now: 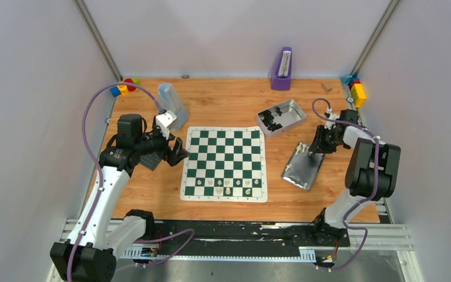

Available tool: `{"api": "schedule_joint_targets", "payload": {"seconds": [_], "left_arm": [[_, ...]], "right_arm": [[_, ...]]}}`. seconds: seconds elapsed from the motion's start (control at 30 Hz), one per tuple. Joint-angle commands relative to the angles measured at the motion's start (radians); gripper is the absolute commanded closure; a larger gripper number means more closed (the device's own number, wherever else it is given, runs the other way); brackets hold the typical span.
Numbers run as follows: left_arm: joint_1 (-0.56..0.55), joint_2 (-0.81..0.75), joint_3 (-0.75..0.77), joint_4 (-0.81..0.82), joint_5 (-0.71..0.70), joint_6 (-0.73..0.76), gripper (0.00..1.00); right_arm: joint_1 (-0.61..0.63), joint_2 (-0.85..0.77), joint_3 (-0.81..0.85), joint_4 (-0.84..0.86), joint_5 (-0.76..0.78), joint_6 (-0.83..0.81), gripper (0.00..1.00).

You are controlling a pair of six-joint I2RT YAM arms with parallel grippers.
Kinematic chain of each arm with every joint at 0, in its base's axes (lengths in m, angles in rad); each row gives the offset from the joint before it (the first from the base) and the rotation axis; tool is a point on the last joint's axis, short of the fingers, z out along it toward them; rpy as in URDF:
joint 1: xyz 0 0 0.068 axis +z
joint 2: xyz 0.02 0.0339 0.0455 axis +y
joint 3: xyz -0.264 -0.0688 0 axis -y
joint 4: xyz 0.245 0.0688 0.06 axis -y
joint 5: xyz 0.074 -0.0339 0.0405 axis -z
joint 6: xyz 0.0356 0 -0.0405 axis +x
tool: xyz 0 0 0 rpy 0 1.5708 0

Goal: Set up the chess pieces on the board
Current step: Pick up the chess piece from the storage box.

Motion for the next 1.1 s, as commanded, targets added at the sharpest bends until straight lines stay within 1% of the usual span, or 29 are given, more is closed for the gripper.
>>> {"api": "schedule_joint_targets", "payload": {"seconds": [0.0,0.17,0.23,0.33,0.47,0.57,0.77,1.07], "left_arm": [[0.005,-0.018,-0.003,0.028,0.008,0.028,0.0],[0.005,-0.019,-0.002,0.029,0.012,0.027,0.0],[0.006,-0.021,-0.003,0.028,0.011,0.027,0.0],[0.006,-0.025,-0.002,0.027,0.012,0.027,0.0],[0.006,-0.027,-0.002,0.027,0.012,0.027,0.0],[0.006,-0.027,-0.002,0.026,0.014,0.025,0.0],[0.006,-0.031,0.002,0.028,0.013,0.023,0.0],[0.006,-0.032,0.038,0.004,-0.015,0.014,0.0]], "right_arm": [[0.0,0.025,0.019,0.023,-0.02,0.014,0.71],[-0.002,0.03,0.012,0.022,-0.019,0.014,0.75],[-0.001,0.034,0.007,0.023,-0.02,0.013,0.78],[-0.001,0.03,0.005,0.02,-0.014,0.008,0.85],[-0.002,-0.013,0.008,0.011,-0.009,-0.009,0.94],[-0.003,-0.056,0.015,-0.004,-0.016,-0.035,0.99],[-0.003,-0.135,0.03,-0.065,-0.084,-0.114,1.0],[0.016,-0.279,0.045,-0.175,-0.254,-0.251,1.0]]}}
